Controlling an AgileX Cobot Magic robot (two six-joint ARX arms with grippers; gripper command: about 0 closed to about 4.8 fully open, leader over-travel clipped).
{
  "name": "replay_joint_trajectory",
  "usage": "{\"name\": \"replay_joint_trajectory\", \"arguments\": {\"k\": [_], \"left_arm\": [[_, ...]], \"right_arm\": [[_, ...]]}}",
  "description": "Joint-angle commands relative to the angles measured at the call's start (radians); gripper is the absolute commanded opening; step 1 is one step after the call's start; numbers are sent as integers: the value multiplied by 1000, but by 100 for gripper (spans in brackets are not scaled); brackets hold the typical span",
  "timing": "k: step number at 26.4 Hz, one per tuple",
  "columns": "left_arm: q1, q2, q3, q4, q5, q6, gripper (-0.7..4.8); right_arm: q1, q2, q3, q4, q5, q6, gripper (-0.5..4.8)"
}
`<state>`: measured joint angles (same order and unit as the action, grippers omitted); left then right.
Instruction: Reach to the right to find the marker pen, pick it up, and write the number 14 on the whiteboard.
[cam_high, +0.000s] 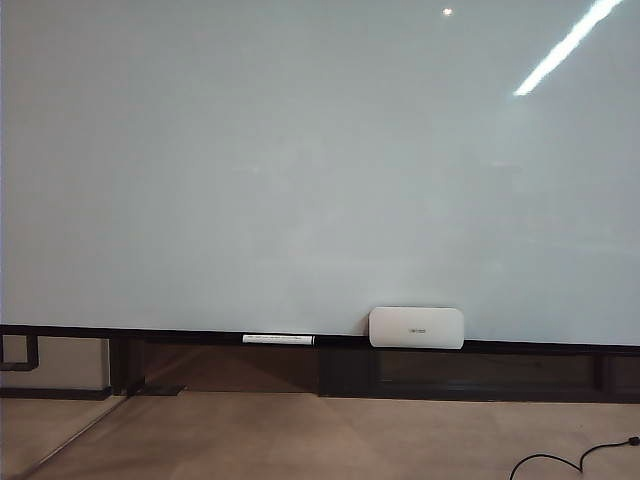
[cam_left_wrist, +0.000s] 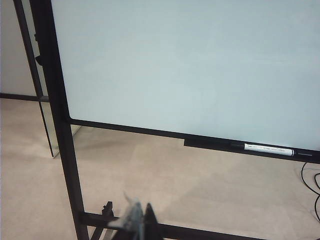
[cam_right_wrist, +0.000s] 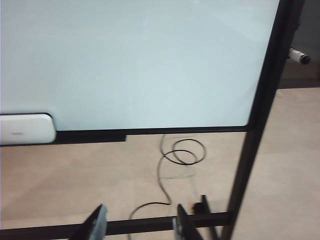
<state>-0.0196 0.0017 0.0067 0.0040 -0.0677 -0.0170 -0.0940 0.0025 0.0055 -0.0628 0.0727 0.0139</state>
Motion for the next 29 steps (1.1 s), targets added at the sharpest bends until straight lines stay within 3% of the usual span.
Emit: {"name": "replay_joint_trajectory", "arguments": {"k": [1, 7, 12, 13, 15, 16, 17, 24, 29], "left_arm": [[0, 1, 2, 13, 4, -2, -6], [0, 1, 2, 13, 4, -2, -5], [0, 1, 2, 8, 5, -14, -5], [0, 1, 2, 5, 5, -25, -5], [0, 1, 2, 6, 23, -31, -5], [0, 1, 2, 6, 51, -37, -5], [0, 1, 2, 7, 78, -39, -5], [0, 1, 2, 76, 400, -58, -6], [0, 1, 3, 147, 544, -137, -6]], "right_arm": [[1, 1, 4, 22, -50, 53, 179], [1, 1, 4, -9, -50, 135, 179], [1, 1, 4, -7, -51, 317, 175], [1, 1, 4, -3, -53, 332, 165], [1, 1, 4, 8, -78, 337, 72], [1, 1, 4, 10, -97, 337, 12], [1, 1, 4, 10, -111, 336, -3], [1, 1, 4, 70, -114, 286, -2], [-1, 1, 4, 148, -103, 460, 0]]}}
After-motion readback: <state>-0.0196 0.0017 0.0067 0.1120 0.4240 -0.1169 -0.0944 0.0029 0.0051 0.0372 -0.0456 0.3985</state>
